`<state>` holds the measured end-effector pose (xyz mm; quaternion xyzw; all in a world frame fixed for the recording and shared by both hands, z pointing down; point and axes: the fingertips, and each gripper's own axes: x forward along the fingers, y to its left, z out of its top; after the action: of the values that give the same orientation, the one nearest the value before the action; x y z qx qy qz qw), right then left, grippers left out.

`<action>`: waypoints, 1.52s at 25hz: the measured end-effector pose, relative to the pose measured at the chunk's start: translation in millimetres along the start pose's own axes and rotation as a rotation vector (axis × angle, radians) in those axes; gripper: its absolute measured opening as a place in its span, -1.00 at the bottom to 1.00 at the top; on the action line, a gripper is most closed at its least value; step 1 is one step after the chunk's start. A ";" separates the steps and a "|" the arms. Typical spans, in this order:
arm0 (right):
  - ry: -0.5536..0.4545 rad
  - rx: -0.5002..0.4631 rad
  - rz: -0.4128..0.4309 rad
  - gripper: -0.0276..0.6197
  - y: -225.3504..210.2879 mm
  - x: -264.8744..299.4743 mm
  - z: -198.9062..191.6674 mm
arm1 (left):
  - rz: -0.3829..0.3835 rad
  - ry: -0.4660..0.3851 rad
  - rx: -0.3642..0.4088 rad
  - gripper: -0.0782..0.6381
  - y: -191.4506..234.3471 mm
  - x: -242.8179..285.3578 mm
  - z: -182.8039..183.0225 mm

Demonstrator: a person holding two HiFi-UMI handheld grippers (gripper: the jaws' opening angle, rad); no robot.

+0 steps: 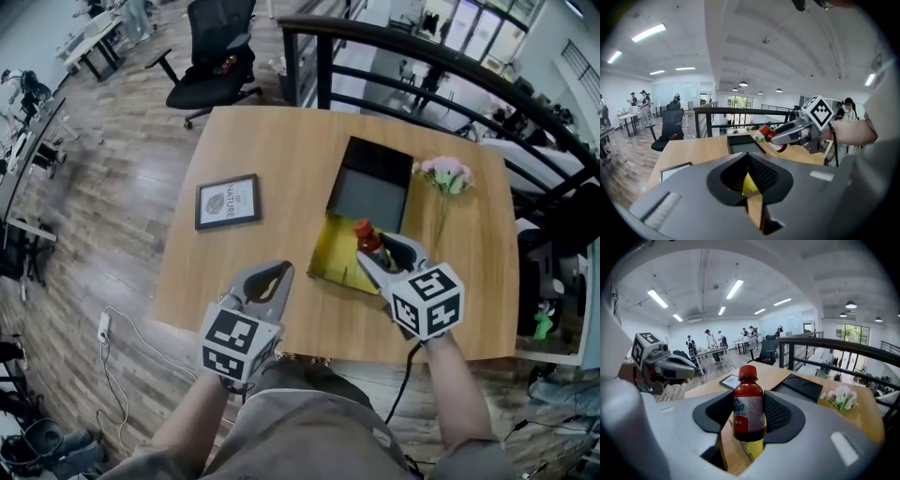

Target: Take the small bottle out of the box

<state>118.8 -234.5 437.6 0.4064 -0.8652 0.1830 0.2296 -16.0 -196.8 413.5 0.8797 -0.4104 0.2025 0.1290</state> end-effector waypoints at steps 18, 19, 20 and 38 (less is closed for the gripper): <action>-0.542 -0.032 -0.127 -0.27 54.3 -201.9 125.7 | 0.025 -0.330 0.126 -0.78 -51.1 -105.1 141.8; -0.558 -0.029 -0.134 -0.27 56.1 -210.0 126.9 | 0.025 -0.339 0.131 -0.78 -52.9 -109.3 144.7; -0.571 -0.027 -0.139 -0.27 58.1 -216.9 127.5 | 0.031 -0.346 0.141 -0.78 -54.5 -113.2 146.9; -0.553 -0.033 -0.124 -0.27 85.8 -233.1 91.1 | 0.020 -0.337 0.108 -0.78 -81.1 -122.2 127.7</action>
<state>160.1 -84.3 223.7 0.4892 -0.8714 0.0368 0.0019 7.8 -114.0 239.1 0.9026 -0.4237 0.0754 0.0088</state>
